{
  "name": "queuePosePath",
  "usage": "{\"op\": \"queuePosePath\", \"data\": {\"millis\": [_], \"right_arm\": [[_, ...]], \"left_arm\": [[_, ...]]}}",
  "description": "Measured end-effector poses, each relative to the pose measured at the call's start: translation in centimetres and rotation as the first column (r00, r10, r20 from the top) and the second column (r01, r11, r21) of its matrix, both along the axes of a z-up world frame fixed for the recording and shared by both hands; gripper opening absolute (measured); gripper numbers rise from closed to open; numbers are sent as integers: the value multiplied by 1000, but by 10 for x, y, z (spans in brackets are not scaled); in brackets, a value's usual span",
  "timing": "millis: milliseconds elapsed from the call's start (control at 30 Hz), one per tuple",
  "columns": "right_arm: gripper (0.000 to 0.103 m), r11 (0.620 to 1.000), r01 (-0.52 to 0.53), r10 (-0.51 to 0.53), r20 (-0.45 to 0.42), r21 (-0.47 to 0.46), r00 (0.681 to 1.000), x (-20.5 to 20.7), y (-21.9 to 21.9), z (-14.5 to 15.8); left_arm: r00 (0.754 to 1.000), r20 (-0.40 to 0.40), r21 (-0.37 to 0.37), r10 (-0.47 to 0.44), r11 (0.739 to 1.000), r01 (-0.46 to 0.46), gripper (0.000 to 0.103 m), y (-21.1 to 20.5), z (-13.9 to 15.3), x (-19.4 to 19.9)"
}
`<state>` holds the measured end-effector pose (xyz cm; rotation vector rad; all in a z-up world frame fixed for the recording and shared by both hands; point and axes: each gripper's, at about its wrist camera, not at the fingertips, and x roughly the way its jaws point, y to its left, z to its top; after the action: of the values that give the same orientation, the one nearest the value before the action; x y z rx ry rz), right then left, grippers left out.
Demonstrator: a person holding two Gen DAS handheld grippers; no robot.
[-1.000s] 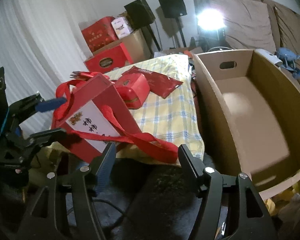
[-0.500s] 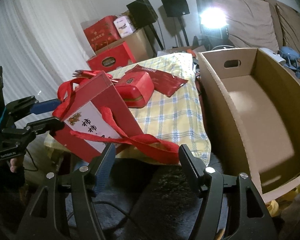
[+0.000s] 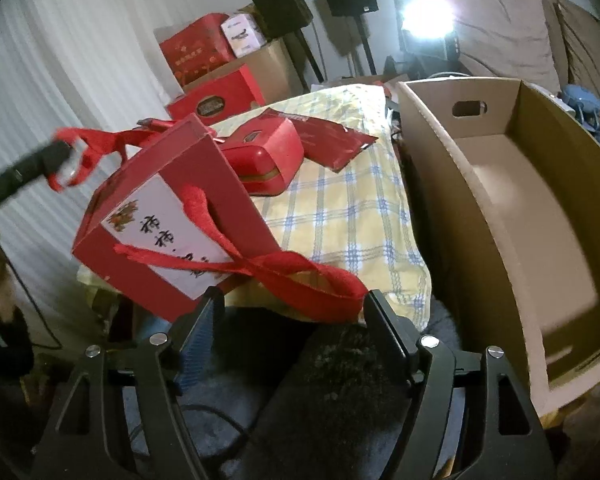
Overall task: Organize objects
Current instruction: 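Grasp a red strap with the left gripper while the right gripper grasps red ribbon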
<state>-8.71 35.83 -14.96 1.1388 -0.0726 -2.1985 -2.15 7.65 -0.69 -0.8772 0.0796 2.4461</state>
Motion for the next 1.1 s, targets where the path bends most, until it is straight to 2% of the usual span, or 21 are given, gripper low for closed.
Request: {"op": "queuePosePath", "data": {"millis": [100,200,233,300,333,467,600,700,833,1000,1100], "right_arm": [[74,1000,5,-5,2,20,1000,-7,-10,-6],[73,998,24,-23,-22,58,999,-12,-17,-8],[66,997,43,-40,-37,71,999,-14,-19,-9],[36,992,90,-85,-57,88,995,-22,-20,-9],[4,991,99,-94,-53,89,994,-25,-18,-9],[5,984,167,-157,-136,66,978,-26,-6,8],[5,964,264,-252,-233,22,939,-24,14,37],[5,949,306,-313,-278,-72,908,-20,33,65],[5,942,285,-331,-333,-180,883,-12,45,108],[5,949,239,-305,-392,-207,868,-5,38,144],[5,950,212,-292,-414,-230,862,0,36,156]], "left_arm": [[996,-47,71,73,995,-69,1,-22,14,-3],[982,-80,135,170,978,-159,1,-47,24,-8],[978,-82,144,192,973,-179,1,-53,25,-9],[969,-88,158,231,964,-216,1,-67,28,-12],[965,-92,161,247,960,-230,1,-72,28,-12],[951,-102,155,292,949,-274,1,-87,25,-14],[940,-99,168,328,936,-309,1,-97,23,-15],[939,-92,170,332,934,-314,1,-98,20,-14],[942,-105,180,319,938,-298,1,-98,24,-10],[944,-145,182,297,946,-270,1,-89,35,-2],[936,-188,193,298,946,-262,1,-87,42,4]]}}
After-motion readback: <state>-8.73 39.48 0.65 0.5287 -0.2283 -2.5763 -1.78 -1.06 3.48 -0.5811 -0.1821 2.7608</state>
